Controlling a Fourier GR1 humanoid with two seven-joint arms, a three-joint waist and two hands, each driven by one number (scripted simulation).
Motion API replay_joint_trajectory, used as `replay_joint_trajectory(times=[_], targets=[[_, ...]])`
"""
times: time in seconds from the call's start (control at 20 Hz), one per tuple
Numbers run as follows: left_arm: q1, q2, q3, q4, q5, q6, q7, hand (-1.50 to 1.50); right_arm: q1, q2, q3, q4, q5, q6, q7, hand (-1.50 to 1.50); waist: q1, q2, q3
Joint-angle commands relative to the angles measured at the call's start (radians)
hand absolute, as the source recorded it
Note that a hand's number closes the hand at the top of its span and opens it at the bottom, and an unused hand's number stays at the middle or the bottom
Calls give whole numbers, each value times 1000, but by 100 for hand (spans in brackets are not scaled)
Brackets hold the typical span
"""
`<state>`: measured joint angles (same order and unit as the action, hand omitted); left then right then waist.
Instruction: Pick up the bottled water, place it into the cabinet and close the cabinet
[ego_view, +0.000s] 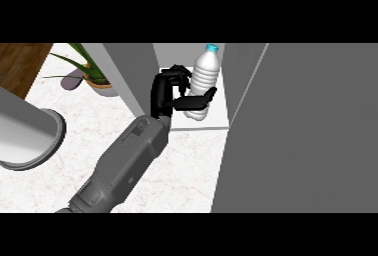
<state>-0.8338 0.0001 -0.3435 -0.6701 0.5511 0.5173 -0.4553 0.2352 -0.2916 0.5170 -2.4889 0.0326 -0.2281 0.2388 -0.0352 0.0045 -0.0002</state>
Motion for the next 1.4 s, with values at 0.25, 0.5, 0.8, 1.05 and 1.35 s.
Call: replay_joint_trajectory(times=[0.25, 0.5, 0.8, 1.05, 1.35], targets=[[-98, 0, 37, 237, 24, 56, -110, 150, 76, -34, 16, -142, -22, 37, 13, -150, -19, 5, -1], [-156, 0, 60, 352, 20, 91, -170, 150, 79, -32, -23, -77, -68, 72, -51, -150, -34, 13, -1], [-267, 0, 78, 465, -26, 131, -158, 150, 62, -35, -48, -83, -71, 80, -55, -150, -41, 17, -1], [-286, 1, 91, 536, -50, 110, -184, -150, 118, -41, -39, -79, -84, 102, -106, -150, -48, 19, 0], [-323, 6, 126, 558, -32, 67, -184, -150, 96, -22, -52, -30, -90, 113, -126, -150, -47, 24, -1]])
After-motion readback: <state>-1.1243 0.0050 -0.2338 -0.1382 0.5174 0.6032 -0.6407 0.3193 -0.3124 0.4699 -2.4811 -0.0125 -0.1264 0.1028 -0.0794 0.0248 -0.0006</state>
